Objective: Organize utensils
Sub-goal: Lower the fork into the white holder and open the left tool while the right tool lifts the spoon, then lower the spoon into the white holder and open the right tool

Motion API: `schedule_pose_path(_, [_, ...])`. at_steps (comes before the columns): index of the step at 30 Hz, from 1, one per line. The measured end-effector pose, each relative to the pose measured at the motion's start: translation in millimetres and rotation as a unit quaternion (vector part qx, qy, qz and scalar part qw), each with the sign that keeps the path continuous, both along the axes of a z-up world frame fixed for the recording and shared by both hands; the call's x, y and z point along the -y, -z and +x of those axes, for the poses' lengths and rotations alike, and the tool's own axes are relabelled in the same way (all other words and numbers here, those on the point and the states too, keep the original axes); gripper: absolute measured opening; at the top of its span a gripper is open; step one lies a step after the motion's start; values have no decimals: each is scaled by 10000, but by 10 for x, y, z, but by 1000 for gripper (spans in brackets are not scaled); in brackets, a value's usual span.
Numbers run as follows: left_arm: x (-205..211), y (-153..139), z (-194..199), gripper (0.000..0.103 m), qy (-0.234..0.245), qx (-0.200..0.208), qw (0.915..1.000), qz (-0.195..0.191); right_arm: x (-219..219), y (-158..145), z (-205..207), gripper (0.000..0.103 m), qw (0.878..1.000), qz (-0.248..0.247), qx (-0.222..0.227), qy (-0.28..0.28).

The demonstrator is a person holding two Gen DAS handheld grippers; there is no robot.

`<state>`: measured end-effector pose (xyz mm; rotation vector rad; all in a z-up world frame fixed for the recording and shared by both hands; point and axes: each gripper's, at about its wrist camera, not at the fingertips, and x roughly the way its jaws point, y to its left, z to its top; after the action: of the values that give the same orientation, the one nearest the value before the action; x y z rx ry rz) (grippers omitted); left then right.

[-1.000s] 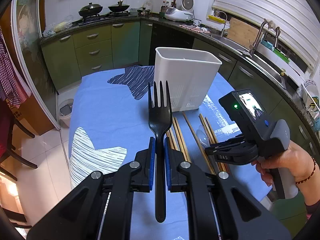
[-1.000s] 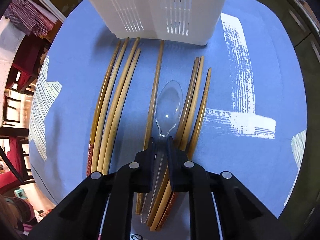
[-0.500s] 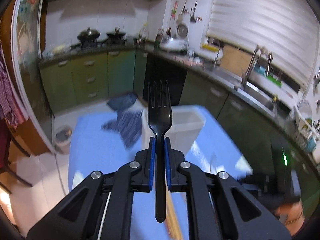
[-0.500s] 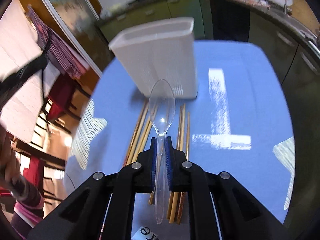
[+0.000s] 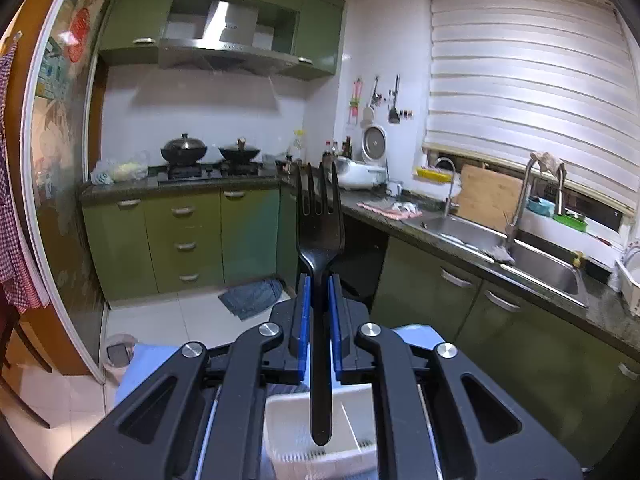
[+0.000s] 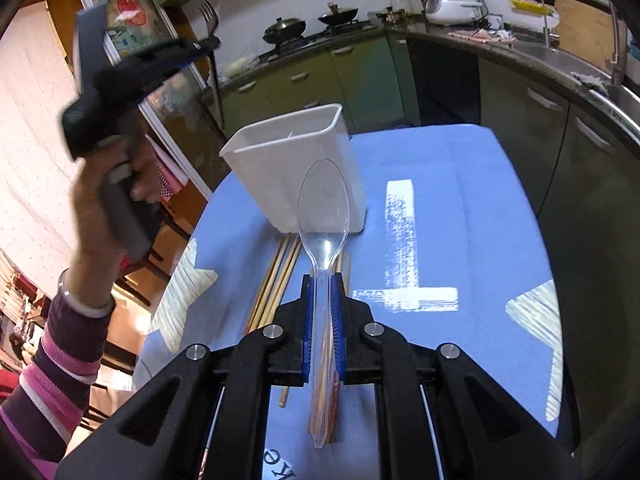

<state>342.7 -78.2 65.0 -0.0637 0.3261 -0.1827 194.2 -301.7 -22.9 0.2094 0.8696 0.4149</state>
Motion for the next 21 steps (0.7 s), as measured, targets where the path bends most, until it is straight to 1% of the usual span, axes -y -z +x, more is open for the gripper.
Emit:
schedule_pose_path(3, [39,114,147,9,-38,9,10000,10,21,-13,13,9,10000,12,50,31])
schedule_pose_path(6, [25,269,231,9,-21,-228,9997,-74,2,-30,17,9,10000,21,87,2])
schedule_pose_path(11, [7,484,120,10,62,-490,9988,-23,-66,-173,59,9,9995,8,309,0])
schedule_pose_path(14, [21,561,19,21,116,-593,9981,101,-133,-352,165,9,9986,-28,533,19])
schedule_pose_path(16, [4,582,-51,37,101,-607,9979,181,-187,-494,275,9,9977,-54,679,37])
schedule_pose_path(19, [-95,537,-191,38,121,-604,9980,154,-277,-794,475,9,9937,-114,1098,191])
schedule_pose_path(21, [-178,480,-285,38,99,-589,9982,93,-325,-955,633,9,9905,-59,1335,319])
